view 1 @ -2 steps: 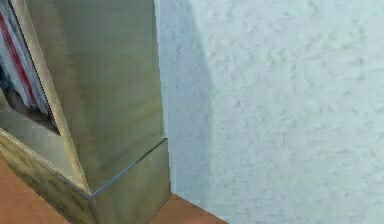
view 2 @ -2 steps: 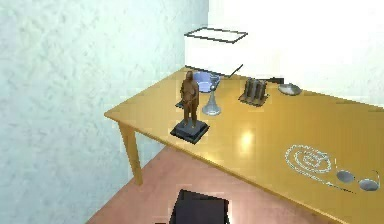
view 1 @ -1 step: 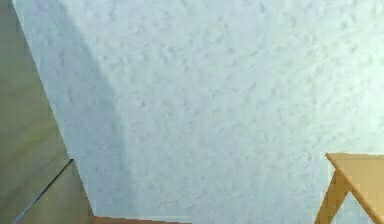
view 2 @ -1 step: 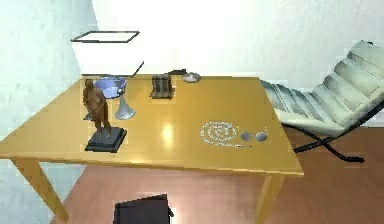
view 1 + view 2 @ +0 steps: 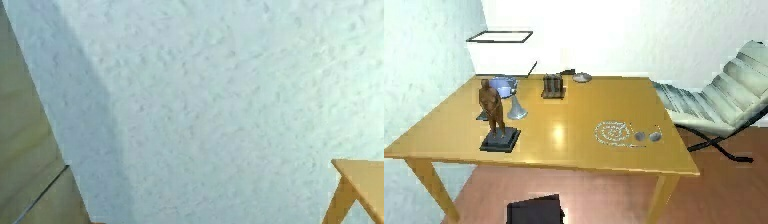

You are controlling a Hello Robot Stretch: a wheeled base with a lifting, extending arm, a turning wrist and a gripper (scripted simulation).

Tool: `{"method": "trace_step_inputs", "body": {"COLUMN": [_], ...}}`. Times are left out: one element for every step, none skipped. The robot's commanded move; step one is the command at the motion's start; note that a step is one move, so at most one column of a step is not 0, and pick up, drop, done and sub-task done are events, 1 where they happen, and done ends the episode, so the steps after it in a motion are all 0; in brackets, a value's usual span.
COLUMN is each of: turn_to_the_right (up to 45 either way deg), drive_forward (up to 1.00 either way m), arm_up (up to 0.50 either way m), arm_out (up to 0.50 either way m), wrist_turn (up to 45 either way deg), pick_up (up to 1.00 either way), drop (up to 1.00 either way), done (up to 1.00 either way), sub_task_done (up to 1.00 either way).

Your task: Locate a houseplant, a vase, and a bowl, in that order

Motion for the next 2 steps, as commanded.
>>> {"method": "trace_step_inputs", "body": {"turn_to_the_right": [12.0, 0.0], "drive_forward": [0.0, 0.6], "arm_up": [0.0, 0.0], "arm_out": [0.0, 0.0], "wrist_turn": [0.0, 0.0], "pick_up": [0.0, 0.0], "drop": [0.0, 0.0], "done": [0.0, 0.0], "sub_task_done": [0.0, 0.0]}}
